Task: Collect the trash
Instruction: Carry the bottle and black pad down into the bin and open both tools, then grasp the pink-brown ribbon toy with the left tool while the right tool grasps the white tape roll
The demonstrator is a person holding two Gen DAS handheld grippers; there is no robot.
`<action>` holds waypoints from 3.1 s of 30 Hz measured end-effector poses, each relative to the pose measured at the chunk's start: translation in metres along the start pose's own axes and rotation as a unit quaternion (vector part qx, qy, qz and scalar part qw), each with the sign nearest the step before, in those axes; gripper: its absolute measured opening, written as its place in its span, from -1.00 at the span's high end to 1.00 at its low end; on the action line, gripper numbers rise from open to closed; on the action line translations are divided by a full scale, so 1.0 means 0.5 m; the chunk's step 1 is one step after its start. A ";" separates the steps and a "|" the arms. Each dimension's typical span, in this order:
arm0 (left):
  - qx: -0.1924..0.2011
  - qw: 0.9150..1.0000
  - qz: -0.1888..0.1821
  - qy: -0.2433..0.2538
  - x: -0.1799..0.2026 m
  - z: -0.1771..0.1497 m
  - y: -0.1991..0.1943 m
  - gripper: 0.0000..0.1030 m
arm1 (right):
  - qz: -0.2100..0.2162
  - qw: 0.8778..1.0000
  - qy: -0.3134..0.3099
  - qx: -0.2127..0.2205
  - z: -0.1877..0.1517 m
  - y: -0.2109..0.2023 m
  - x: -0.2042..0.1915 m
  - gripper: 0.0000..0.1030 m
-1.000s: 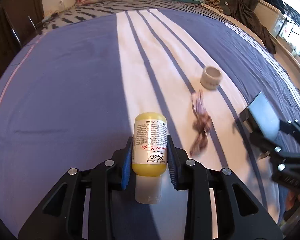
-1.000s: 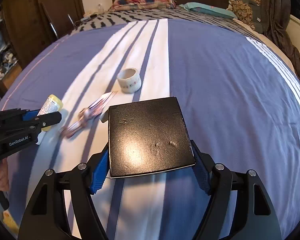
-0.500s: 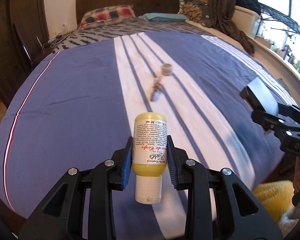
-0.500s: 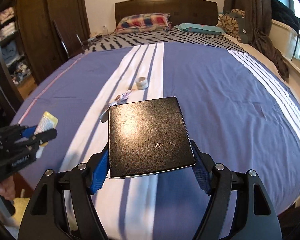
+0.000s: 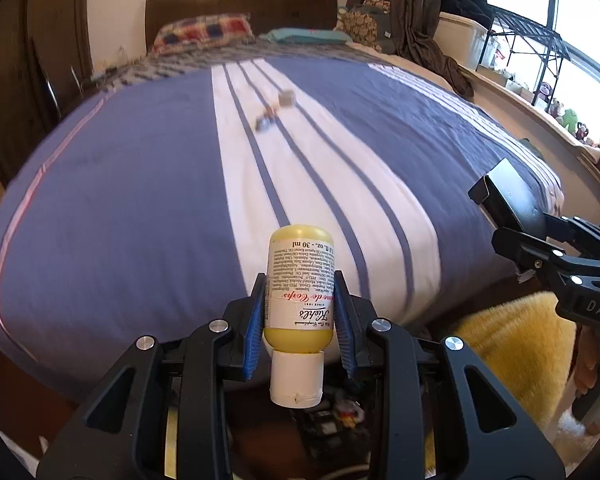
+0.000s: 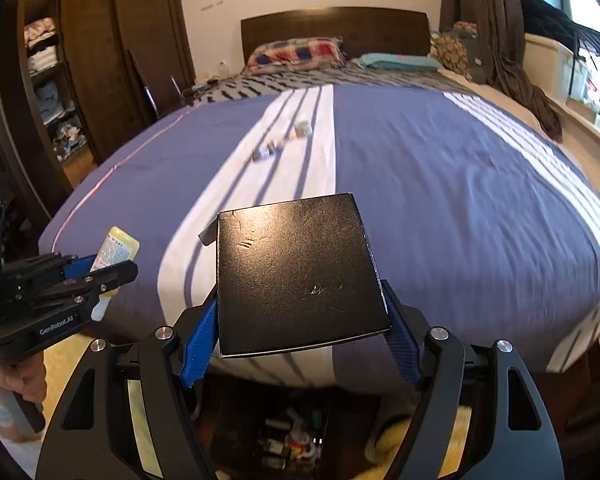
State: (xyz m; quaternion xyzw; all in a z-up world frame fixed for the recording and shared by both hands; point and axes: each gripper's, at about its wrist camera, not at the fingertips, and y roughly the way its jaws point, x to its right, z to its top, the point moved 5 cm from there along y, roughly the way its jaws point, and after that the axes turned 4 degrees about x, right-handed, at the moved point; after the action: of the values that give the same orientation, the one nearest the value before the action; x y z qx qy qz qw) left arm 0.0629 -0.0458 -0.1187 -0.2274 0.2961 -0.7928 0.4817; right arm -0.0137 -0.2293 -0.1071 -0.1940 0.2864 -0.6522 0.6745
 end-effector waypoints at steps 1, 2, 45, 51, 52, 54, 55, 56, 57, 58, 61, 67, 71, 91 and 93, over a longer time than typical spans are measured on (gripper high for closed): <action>-0.006 1.000 -0.002 -0.003 0.004 -0.015 0.003 0.42 | 0.001 1.000 0.003 -0.004 -0.012 0.000 0.002 -0.43; -0.012 1.000 -0.004 -0.005 0.007 -0.031 0.006 0.42 | 0.003 1.000 0.007 -0.013 -0.033 0.002 0.003 -0.43; -0.242 0.968 -0.058 -0.027 0.066 -0.372 0.213 0.19 | 0.017 0.962 0.079 -0.261 -0.347 0.235 0.011 -0.62; -0.228 0.972 -0.046 -0.021 0.062 -0.361 0.199 -0.08 | 0.004 0.967 0.079 -0.241 -0.326 0.216 0.021 -0.73; -0.223 0.974 -0.043 -0.020 0.060 -0.356 0.194 -0.15 | -0.002 0.969 0.075 -0.236 -0.320 0.210 0.023 -0.75; -0.212 0.976 -0.039 -0.014 0.057 -0.343 0.181 -0.25 | -0.010 0.974 0.063 -0.218 -0.303 0.196 0.023 -0.81; -0.205 0.978 -0.038 -0.012 0.055 -0.333 0.172 -0.32 | -0.009 0.975 0.061 -0.211 -0.296 0.190 0.023 -0.82; -0.199 0.979 -0.038 -0.011 0.053 -0.325 0.165 -0.36 | -0.008 0.978 0.058 -0.201 -0.283 0.180 0.023 -0.83; -0.189 0.981 -0.037 -0.010 0.050 -0.310 0.153 -0.38 | -0.008 0.980 0.057 -0.192 -0.273 0.173 0.024 -0.83; -0.182 0.983 -0.036 -0.010 0.047 -0.300 0.146 -0.40 | -0.011 0.982 0.056 -0.179 -0.258 0.162 0.027 -0.84; -0.157 0.987 -0.031 -0.008 0.036 -0.260 0.120 -0.43 | -0.022 0.988 0.051 -0.147 -0.213 0.133 0.038 -0.87; -0.105 0.994 -0.013 0.003 0.011 -0.165 0.080 -0.43 | -0.039 0.993 0.043 -0.099 -0.121 0.102 0.067 -0.88; -0.078 0.997 0.001 0.007 -0.011 -0.094 0.071 -0.43 | -0.047 0.996 0.030 -0.063 -0.039 0.097 0.077 -0.89; -0.033 0.999 0.027 -0.015 -0.118 0.271 0.307 -0.39 | -0.048 0.997 0.015 -0.058 0.269 0.353 0.093 -0.90; -0.035 0.999 0.028 -0.013 -0.122 0.300 0.349 -0.36 | -0.056 0.997 0.016 -0.058 0.294 0.391 0.104 -0.90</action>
State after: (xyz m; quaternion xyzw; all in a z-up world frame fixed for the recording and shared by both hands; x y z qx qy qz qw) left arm 0.2958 -0.0916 -0.1352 -0.2459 0.3235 -0.7651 0.4994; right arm 0.2298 -0.2826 -0.1266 -0.2383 0.3233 -0.6742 0.6197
